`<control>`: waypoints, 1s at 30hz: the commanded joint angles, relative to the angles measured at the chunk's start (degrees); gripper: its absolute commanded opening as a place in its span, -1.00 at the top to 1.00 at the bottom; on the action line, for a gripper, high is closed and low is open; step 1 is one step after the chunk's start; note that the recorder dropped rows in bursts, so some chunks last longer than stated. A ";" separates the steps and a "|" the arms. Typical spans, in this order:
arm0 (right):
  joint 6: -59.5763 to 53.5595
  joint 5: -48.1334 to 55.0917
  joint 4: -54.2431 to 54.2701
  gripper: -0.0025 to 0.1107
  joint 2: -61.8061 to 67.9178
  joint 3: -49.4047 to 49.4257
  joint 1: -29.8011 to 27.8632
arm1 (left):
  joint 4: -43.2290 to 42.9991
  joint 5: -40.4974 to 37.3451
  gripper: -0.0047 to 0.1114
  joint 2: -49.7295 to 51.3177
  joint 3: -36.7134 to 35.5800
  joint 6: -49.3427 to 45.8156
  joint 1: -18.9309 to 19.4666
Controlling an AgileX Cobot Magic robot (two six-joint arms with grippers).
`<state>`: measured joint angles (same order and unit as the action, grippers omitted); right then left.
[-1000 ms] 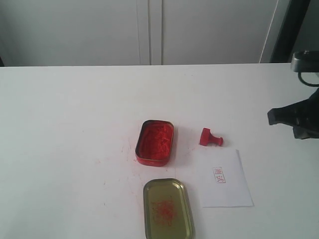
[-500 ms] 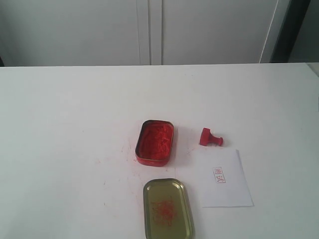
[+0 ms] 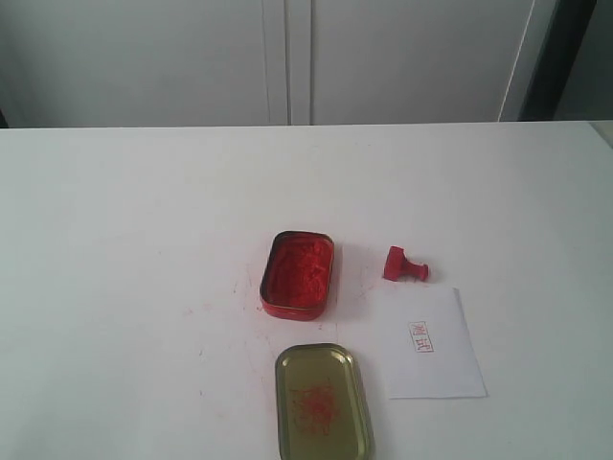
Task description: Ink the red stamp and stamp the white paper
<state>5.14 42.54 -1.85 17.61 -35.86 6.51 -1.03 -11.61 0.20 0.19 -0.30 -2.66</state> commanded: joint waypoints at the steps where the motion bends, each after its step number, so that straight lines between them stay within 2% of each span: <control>1: -1.59 -1.98 -0.76 0.96 -4.91 3.14 -0.25 | 0.07 0.00 0.92 -0.20 -0.19 -0.16 0.20; 10: -2.49 -8.11 -0.89 0.96 -6.37 9.83 -0.25 | 0.07 0.00 0.92 -0.20 -0.19 -0.16 0.20; 30: -2.38 -8.02 -0.89 0.96 -6.37 10.07 -0.25 | 0.07 0.00 0.92 -0.20 -0.19 -0.16 0.20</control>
<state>3.27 35.30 -2.22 11.50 -26.11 6.42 -1.03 -11.61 0.20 0.19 -0.30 -2.66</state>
